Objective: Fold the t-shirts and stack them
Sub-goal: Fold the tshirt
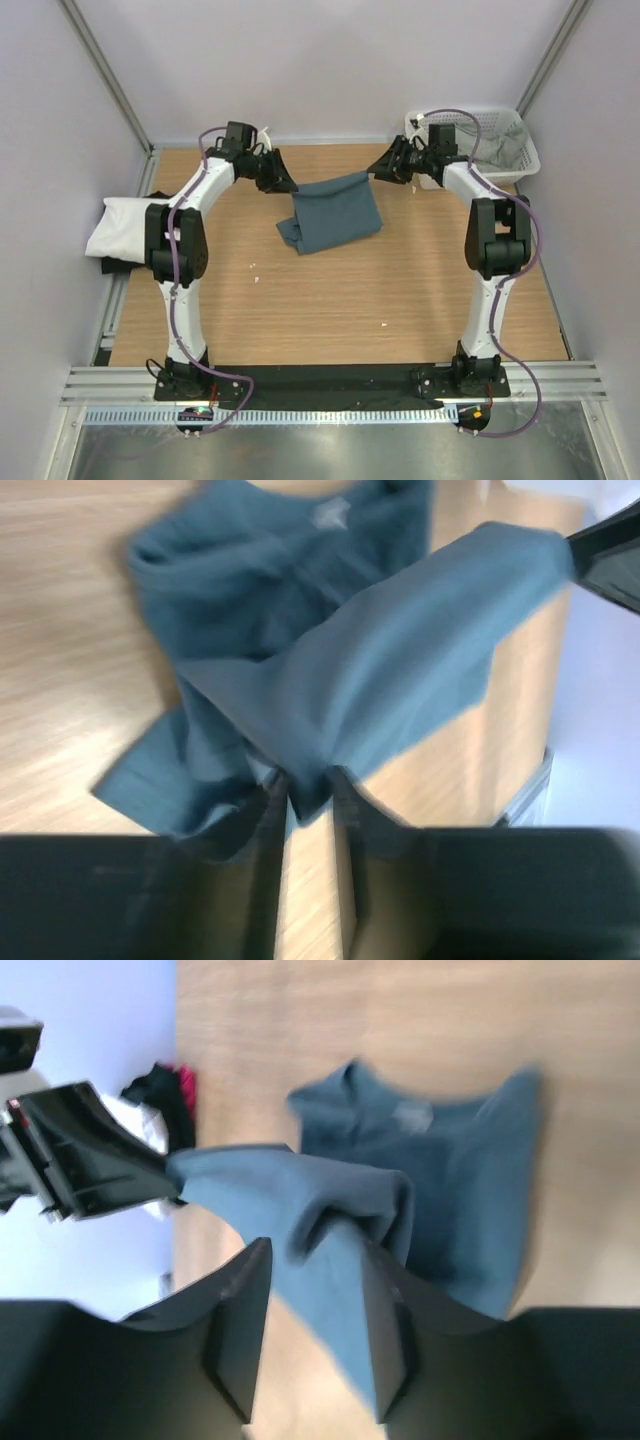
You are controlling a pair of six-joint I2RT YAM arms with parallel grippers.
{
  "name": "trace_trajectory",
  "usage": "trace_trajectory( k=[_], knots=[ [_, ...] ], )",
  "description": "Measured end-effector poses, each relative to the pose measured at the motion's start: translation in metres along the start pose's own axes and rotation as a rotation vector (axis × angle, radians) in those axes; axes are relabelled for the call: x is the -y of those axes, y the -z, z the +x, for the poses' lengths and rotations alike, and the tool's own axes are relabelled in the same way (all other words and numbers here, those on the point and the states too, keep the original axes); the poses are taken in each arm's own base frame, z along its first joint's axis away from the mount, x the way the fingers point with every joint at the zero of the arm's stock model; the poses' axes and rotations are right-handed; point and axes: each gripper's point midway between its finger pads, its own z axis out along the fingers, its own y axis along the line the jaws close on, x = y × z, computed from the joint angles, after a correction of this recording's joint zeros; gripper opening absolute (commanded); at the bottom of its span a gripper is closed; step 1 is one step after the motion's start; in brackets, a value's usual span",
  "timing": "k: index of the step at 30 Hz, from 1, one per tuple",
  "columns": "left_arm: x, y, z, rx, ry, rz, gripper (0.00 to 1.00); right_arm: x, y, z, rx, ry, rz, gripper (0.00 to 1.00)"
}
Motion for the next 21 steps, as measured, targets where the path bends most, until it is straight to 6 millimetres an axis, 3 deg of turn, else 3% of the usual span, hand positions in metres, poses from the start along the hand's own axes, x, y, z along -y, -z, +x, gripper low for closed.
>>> trace_trajectory(
  k=[1,2,3,7,11,14,16,21],
  knots=[
    [-0.009,-0.006,-0.006,0.012,-0.008,-0.03,0.41,0.008,-0.009,-0.008,0.005,0.009,0.01,0.54],
    [-0.015,-0.009,-0.012,0.025,-0.017,-0.057,0.63,0.013,-0.016,-0.018,0.017,0.027,0.017,0.59],
    [-0.02,-0.008,-0.018,0.041,-0.034,-0.085,0.67,0.017,-0.021,-0.025,0.023,0.041,0.026,0.61],
    [-0.009,0.018,-0.042,0.129,-0.081,-0.133,0.7,-0.002,-0.013,-0.053,0.074,0.146,0.032,0.62],
    [0.013,0.062,-0.048,0.206,-0.105,-0.126,0.7,-0.04,0.016,-0.057,0.117,0.226,0.01,0.62],
    [0.014,0.084,-0.034,0.215,-0.086,-0.127,0.69,-0.063,0.038,-0.045,0.125,0.254,-0.014,0.61],
    [0.003,0.085,-0.013,0.173,-0.031,-0.132,0.7,-0.066,0.044,-0.036,0.117,0.256,-0.022,0.61],
    [-0.054,0.061,0.058,-0.003,0.204,-0.166,0.72,-0.032,0.025,0.004,0.016,0.169,0.009,0.6]
  ],
)
